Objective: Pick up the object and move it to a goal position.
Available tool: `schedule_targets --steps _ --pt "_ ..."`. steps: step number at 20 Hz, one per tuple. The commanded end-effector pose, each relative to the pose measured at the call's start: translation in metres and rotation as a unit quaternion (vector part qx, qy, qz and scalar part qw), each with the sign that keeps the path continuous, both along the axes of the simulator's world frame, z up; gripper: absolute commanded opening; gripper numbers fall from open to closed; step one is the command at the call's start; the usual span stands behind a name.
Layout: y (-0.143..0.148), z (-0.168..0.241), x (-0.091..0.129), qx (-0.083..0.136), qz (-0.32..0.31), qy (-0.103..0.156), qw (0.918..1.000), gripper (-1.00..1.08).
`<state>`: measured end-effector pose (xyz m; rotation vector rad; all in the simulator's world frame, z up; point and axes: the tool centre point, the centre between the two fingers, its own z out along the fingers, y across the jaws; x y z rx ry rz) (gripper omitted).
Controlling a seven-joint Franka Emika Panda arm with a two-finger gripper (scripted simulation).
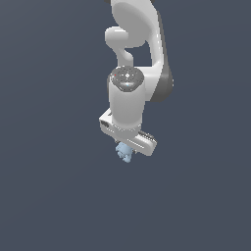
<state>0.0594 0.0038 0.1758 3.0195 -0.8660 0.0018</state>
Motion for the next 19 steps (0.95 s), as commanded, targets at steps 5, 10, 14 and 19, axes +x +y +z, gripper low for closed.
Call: schedule_targets --steps 5,10,14,19 --pt "-0.004 0.043 0.022 0.000 0.000 0.000 1.0000 -1.00" --pt "-0.005 0.061 0.033 0.000 0.001 0.001 1.0000 -1.00" --pt "-0.006 0.069 0.038 0.000 0.001 0.001 1.0000 -1.00" --pt "-0.006 0.073 0.040 0.000 0.001 0.001 1.0000 -1.00"
